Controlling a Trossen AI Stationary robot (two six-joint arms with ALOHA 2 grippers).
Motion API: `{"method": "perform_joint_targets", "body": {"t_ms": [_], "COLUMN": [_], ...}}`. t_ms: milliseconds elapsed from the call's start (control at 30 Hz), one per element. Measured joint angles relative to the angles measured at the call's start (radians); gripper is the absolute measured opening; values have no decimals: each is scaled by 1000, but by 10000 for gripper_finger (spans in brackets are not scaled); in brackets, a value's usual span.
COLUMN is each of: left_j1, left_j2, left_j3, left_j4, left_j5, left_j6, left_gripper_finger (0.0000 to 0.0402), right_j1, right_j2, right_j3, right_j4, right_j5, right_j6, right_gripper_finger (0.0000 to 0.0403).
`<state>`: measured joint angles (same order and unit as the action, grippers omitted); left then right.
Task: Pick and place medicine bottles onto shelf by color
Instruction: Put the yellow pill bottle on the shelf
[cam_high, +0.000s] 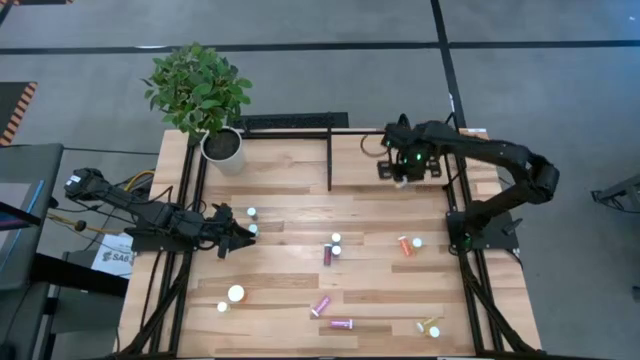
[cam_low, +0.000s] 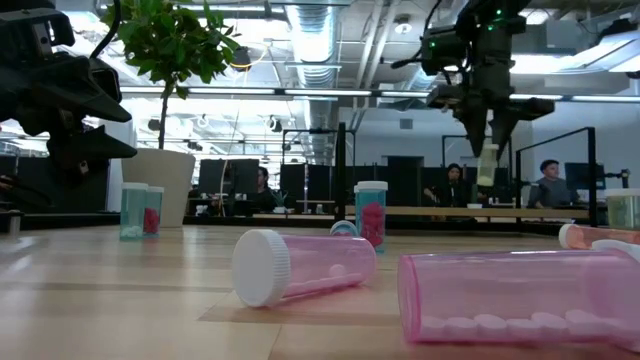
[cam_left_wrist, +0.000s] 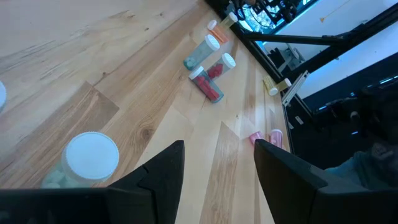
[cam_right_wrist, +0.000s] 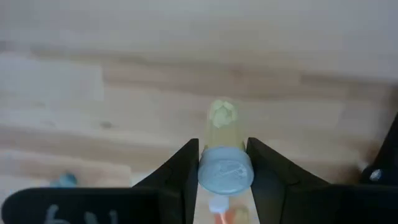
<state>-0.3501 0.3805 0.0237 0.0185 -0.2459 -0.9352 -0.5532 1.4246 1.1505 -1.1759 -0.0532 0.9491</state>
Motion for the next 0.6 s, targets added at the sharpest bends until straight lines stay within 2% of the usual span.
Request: {"method": "perform_joint_targets", "body": {"t_ms": [133,300,467,600], "left_j1": [0,0,0,0], "left_j2": [0,0,0,0], "left_j3": [0,0,0,0], "left_j4": [0,0,0,0], "left_j5": [0,0,0,0], "left_j6": [0,0,0,0], "left_gripper_finger": [180,180,180,180], "right_j1": [-120,-241,-314,-333], "right_j2": [4,4,4,4], "right_j3": [4,4,4,4], "right_j4": [31,38,40,43], "right_j5": [3,5,8,54], "right_j6": [-30,32,117,187], "right_gripper_finger": [133,131,130,130]}}
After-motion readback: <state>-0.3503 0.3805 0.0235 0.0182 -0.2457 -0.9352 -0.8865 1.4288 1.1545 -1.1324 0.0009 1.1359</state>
